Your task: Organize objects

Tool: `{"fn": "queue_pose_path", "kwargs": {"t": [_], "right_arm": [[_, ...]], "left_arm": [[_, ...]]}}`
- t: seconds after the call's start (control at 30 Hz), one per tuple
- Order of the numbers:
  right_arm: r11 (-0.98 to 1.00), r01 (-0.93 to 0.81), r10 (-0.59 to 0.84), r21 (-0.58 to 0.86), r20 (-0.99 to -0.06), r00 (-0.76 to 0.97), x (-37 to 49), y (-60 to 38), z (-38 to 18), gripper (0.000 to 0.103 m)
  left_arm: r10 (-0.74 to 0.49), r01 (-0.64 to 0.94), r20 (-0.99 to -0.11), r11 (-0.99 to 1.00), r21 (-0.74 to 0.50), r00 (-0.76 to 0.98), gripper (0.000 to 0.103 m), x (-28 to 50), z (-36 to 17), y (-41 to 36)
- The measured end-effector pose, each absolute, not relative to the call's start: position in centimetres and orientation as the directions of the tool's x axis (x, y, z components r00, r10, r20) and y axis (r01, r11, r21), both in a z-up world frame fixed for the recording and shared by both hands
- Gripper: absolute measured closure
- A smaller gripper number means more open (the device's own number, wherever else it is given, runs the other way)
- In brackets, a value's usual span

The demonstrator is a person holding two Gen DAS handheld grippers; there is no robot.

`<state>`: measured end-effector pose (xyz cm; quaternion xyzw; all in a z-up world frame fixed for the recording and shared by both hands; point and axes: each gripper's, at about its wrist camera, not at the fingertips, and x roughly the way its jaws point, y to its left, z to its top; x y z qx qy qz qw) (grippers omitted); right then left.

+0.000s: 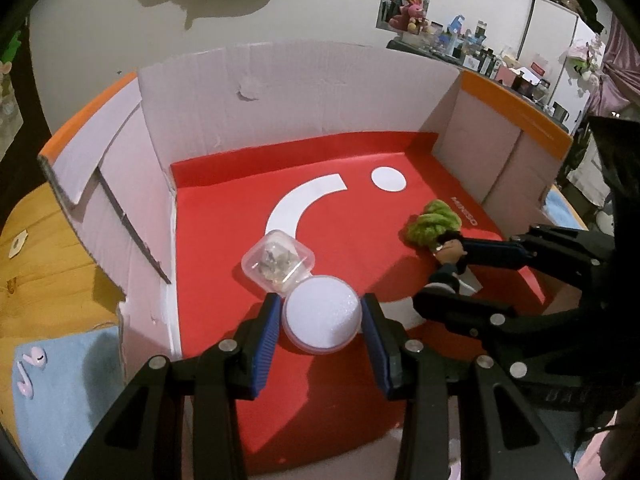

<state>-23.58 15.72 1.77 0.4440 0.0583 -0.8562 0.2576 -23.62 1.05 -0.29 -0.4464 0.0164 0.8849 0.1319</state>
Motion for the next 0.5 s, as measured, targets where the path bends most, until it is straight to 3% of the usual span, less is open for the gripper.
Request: {"fn": "queue_pose_path", "kwargs": {"t": [0.5], "right_arm": [[-0.901,0.428,-0.305,0.067,-0.800,-0.517,-24.1,17.0,1.7,0.051]], "left_arm": [[0.201,-0.220,-0.792,-0.972,-0.087,-0.576,0.060,-24.7,-0.6,1.1]]}}
